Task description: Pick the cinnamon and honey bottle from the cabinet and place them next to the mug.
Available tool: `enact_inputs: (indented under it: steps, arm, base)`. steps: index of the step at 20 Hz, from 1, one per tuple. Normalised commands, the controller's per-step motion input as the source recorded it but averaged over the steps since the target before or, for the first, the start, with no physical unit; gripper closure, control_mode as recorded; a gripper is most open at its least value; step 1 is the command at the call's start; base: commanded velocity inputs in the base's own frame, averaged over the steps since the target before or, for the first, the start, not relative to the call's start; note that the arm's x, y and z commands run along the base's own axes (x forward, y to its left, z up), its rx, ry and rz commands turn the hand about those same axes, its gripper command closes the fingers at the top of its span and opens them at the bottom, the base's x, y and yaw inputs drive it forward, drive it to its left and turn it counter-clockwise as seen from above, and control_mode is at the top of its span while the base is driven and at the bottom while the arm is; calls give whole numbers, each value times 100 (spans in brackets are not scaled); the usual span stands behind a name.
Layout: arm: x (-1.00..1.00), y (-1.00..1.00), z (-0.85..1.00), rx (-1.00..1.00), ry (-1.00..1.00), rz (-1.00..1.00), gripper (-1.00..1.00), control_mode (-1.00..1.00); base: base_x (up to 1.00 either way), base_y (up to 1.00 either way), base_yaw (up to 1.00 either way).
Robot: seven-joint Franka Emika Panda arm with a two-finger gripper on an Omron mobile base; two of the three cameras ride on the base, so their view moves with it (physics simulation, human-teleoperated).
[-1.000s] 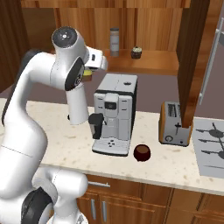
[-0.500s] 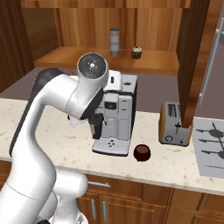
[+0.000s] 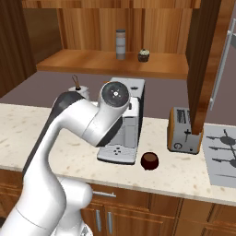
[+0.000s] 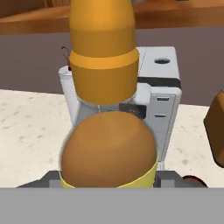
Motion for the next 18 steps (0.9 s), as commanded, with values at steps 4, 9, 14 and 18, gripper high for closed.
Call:
enact_inputs:
  steps: [4, 9, 14, 18]
  arm:
    - [0, -44, -70, 0, 13, 0, 100, -100]
    - [0, -53, -52, 0, 8, 0, 100, -100]
    - [0, -59, -47, 0, 10, 0, 100, -100]
    - [1, -68, -46, 0, 10, 0, 100, -100]
  base:
    - [0, 0, 0]
    - [0, 0, 0]
    - [0, 0, 0]
    - [0, 0, 0]
